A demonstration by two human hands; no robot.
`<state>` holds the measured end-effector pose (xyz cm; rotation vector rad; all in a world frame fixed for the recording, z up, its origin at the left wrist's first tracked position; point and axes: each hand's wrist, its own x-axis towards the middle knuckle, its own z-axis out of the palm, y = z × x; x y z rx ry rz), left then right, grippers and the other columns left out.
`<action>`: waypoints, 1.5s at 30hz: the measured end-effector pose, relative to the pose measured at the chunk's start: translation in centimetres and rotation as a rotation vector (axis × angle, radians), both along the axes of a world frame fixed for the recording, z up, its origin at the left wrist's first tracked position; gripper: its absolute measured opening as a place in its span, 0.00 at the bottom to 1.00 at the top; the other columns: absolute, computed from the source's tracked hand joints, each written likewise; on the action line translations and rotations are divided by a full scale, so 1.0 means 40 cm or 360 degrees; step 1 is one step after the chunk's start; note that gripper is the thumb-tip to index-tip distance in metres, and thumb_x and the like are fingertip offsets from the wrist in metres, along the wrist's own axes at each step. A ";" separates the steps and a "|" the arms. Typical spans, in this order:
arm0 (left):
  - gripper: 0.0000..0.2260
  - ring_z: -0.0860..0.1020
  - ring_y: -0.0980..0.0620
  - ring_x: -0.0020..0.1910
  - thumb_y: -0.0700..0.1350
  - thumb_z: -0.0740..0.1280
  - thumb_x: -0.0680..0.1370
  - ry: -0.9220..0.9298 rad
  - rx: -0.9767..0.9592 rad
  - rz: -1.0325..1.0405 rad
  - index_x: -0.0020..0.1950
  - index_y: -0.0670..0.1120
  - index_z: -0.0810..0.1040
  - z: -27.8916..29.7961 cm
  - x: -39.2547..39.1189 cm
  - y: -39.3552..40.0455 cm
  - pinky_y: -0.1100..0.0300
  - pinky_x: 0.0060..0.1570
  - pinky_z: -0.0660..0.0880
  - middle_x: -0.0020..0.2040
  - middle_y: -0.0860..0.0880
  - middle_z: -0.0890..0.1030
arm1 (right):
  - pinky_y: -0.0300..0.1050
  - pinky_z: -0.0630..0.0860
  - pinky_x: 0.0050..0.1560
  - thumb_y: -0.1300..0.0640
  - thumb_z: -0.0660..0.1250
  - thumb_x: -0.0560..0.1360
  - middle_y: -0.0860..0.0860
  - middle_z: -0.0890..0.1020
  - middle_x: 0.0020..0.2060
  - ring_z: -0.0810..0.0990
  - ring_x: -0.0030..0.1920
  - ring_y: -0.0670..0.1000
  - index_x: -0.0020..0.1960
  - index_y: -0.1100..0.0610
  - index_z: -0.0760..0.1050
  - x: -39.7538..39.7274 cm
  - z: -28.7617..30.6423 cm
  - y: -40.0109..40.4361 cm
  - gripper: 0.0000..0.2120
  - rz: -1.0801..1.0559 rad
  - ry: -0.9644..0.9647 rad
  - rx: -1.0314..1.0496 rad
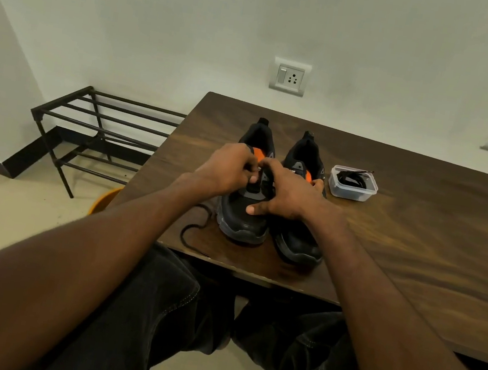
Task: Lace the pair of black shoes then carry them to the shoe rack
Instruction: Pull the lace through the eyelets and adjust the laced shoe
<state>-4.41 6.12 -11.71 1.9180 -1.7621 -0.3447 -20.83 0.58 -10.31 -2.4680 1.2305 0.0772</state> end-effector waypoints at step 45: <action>0.45 0.75 0.42 0.68 0.58 0.82 0.67 -0.0112 0.0431 -0.0036 0.78 0.61 0.60 -0.006 0.042 0.023 0.42 0.66 0.75 0.70 0.44 0.76 | 0.52 0.83 0.51 0.56 0.71 0.76 0.52 0.84 0.41 0.83 0.43 0.52 0.49 0.57 0.83 0.067 0.004 0.052 0.05 -0.0290 -0.0323 -0.0374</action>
